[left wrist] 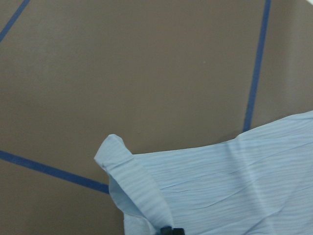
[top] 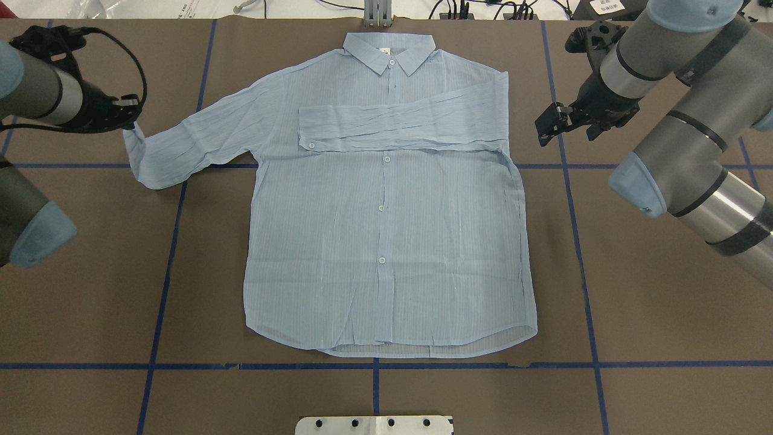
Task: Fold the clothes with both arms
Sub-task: 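Carry the sleeve with the left gripper across the shirt over the first sleeve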
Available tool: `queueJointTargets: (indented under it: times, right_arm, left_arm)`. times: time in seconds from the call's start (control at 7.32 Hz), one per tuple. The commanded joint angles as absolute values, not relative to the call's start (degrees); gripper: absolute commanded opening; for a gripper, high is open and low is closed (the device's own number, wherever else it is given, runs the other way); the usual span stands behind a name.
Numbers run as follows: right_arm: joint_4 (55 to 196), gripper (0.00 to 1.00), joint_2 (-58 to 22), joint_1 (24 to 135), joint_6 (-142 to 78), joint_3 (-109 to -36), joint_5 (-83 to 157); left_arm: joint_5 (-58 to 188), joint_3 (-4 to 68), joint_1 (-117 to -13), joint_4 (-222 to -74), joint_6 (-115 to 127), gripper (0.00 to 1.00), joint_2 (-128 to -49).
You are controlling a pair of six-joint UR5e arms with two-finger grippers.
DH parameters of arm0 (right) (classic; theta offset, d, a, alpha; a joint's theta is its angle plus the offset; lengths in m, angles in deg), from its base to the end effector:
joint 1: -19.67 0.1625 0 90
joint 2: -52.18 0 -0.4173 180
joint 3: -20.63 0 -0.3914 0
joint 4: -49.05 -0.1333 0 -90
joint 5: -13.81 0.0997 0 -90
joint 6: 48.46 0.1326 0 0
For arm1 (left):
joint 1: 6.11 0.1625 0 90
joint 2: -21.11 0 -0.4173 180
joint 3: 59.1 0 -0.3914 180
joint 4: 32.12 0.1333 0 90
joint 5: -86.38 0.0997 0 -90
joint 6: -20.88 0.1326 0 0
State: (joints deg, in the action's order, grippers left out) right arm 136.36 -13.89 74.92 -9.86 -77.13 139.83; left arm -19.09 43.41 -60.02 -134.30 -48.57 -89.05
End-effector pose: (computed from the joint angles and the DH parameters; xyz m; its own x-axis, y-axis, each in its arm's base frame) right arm -0.3223 -0.5616 0.3705 0.6649 -0.1505 0.7316 0.0711 0.9878 0.1385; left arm 0.2944 -0.5701 0.3632 0.6255 -0.2838 -0.7268 0.4789 0.8750 0.0705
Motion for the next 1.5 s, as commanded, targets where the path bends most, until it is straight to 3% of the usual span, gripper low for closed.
queueJointTargets:
  times: [0.0, 0.55, 0.82, 1.37]
  right_arm:
    - [136.33, 1.00, -17.76, 75.73, -12.06, -78.24, 139.67]
    - [135.71, 1.00, -22.44, 77.94, -20.51, -78.42, 139.76]
    - [135.71, 1.00, -22.44, 77.94, -20.60, -77.90, 139.76]
    - [135.54, 1.00, -23.41, 77.94, -20.69, -77.89, 139.41]
  left_arm:
    - [-19.35, 41.29, -59.64, -126.27, -49.16, 0.00, -101.70]
    - [-21.28, 22.51, -53.94, -131.05, -70.20, 0.00, -125.87]
    - [-21.28, 17.13, -49.73, -143.26, -77.10, 0.00, -126.63]
    - [-21.20, 15.79, -45.06, -147.77, -81.93, 0.00, -127.24]
